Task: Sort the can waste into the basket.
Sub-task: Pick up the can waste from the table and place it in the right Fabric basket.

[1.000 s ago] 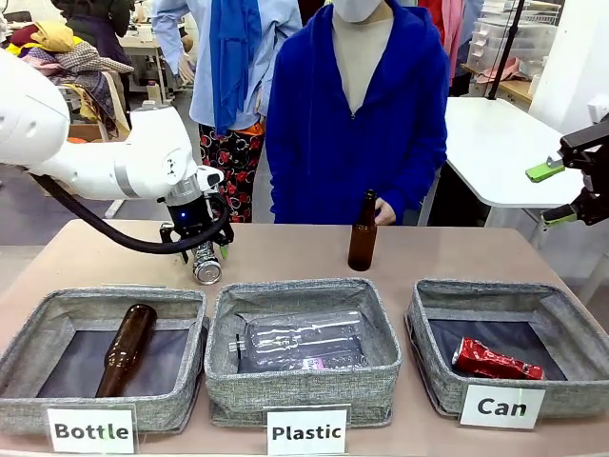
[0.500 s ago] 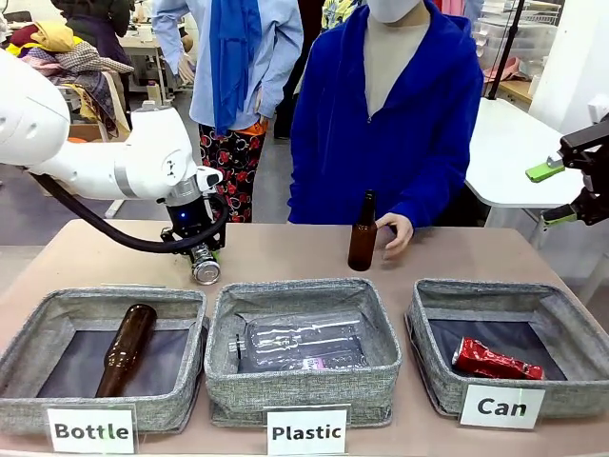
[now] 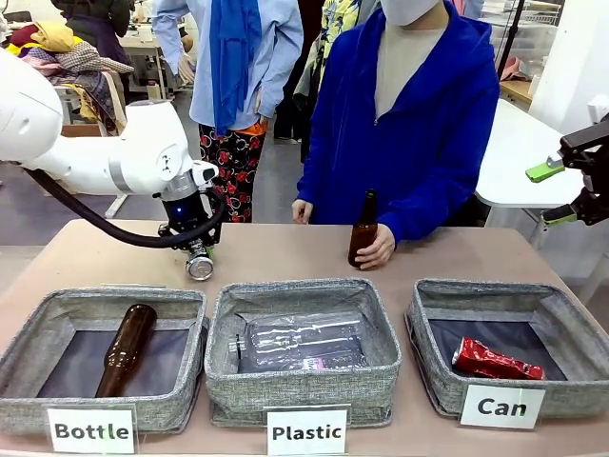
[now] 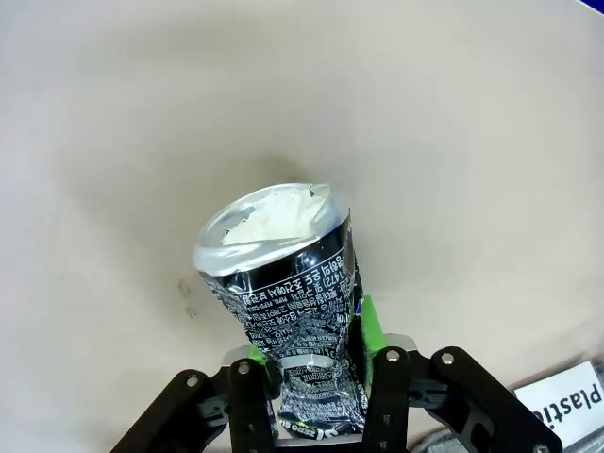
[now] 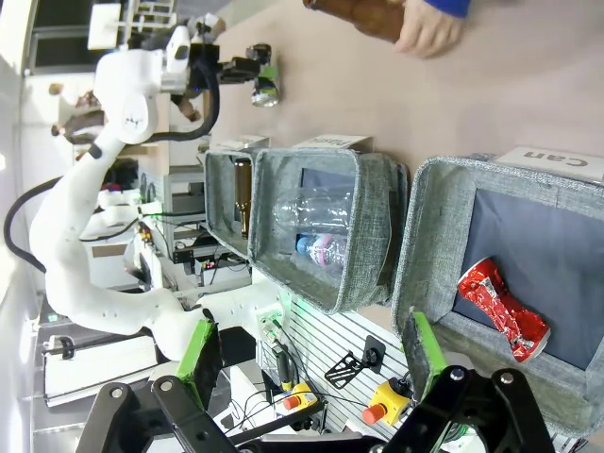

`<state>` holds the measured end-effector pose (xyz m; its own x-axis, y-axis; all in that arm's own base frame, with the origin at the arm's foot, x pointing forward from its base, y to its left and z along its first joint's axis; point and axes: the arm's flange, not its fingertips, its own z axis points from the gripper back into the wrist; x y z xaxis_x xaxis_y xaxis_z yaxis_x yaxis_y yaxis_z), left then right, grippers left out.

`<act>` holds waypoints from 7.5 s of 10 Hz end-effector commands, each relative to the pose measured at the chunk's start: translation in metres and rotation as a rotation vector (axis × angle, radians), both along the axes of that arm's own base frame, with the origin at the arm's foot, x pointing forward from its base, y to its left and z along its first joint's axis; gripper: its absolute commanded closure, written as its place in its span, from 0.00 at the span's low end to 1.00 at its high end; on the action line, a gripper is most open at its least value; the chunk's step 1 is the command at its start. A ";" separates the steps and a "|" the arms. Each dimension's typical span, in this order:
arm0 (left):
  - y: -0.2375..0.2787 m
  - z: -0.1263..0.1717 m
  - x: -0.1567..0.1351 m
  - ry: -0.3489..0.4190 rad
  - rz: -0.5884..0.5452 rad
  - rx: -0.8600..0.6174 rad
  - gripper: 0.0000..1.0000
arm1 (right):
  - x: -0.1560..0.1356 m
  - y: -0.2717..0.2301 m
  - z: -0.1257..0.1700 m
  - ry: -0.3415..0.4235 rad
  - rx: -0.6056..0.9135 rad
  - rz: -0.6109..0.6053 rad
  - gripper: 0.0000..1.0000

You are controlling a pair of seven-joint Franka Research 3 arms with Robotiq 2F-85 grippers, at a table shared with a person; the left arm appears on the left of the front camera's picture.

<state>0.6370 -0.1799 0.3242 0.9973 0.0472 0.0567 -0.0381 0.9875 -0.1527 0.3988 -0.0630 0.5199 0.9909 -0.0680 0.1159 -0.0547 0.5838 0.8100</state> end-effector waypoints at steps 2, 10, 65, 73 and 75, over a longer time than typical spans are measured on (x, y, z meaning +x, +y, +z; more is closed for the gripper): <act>0.022 0.035 -0.026 0.000 -0.046 -0.035 1.00 | -0.001 -0.002 0.002 -0.013 -0.001 0.012 0.00; 0.159 0.233 -0.257 -0.075 -0.823 -0.059 1.00 | -0.001 -0.002 0.002 -0.013 -0.001 0.012 0.00; -0.423 0.118 -0.216 -0.493 -1.558 -0.386 0.00 | -0.169 -0.192 0.008 -0.085 -0.225 -0.337 0.00; -0.184 0.216 -0.183 -0.423 -0.975 -0.272 0.00 | -0.102 -0.109 0.023 -0.094 -0.158 -0.224 0.00; -0.083 0.225 -0.162 -0.306 -0.840 -0.422 0.00 | -0.059 -0.051 0.021 -0.082 -0.050 -0.108 0.00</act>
<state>0.4817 -0.3012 0.5510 0.5983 -0.6437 0.4771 0.7971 0.5388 -0.2727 0.3180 -0.1269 0.5445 0.9587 -0.1827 0.2178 -0.0413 0.6684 0.7426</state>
